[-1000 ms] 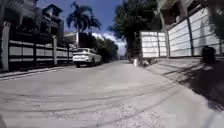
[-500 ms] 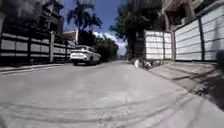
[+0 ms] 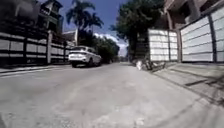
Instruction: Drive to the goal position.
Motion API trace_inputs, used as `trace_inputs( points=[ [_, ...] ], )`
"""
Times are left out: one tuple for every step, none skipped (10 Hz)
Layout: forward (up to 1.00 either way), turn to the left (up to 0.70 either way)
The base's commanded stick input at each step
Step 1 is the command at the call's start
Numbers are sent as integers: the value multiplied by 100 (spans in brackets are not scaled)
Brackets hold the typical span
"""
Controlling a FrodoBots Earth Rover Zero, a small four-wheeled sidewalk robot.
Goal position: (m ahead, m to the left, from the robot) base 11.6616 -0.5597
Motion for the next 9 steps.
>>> trace_inputs(
  points=[
    [100, 4],
    [100, 4],
    [100, 4],
    [100, 4],
    [100, 4],
    [100, 0],
    [100, -5],
    [100, -20],
    [100, -18]
  ],
)
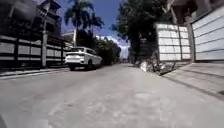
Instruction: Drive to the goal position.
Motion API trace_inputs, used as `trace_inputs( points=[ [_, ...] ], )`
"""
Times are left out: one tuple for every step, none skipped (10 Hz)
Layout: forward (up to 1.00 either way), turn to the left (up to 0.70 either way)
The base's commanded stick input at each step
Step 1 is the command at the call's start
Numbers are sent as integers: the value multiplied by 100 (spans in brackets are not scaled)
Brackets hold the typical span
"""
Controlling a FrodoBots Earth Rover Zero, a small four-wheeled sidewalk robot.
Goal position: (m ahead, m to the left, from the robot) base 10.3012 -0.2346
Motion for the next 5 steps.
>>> trace_inputs(
  points=[
    [100, -3],
    [100, 0],
    [100, -1],
    [100, -8],
    [100, -21]
  ],
)
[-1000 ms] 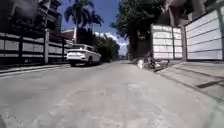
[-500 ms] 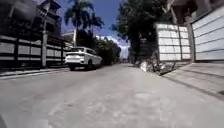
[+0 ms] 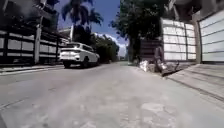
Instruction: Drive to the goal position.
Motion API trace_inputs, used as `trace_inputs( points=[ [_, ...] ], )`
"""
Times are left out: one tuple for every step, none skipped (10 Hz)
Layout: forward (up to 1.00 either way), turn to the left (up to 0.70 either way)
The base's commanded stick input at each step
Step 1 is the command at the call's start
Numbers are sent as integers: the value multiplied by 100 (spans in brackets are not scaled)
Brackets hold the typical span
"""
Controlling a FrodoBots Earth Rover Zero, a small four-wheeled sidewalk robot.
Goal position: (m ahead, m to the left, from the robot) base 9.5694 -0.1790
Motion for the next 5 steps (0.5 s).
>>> trace_inputs(
  points=[
    [100, -19],
    [100, 0],
    [100, 0],
    [100, 0],
    [100, 0]
  ],
)
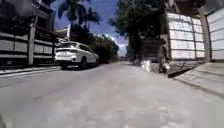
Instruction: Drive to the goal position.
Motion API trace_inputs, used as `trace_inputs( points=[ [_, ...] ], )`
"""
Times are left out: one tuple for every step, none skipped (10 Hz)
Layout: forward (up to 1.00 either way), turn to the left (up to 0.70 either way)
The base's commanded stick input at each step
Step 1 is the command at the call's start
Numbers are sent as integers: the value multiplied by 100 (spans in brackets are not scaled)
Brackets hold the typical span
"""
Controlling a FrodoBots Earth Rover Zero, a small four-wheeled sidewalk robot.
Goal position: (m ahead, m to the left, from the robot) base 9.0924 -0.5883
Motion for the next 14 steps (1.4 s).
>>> trace_inputs(
  points=[
    [100, 0],
    [100, 0],
    [100, 0],
    [100, 0],
    [100, 0],
    [100, 0],
    [100, -7],
    [100, -21],
    [100, -14],
    [100, -13],
    [100, -29],
    [100, -18],
    [100, -4],
    [100, 0]
  ],
)
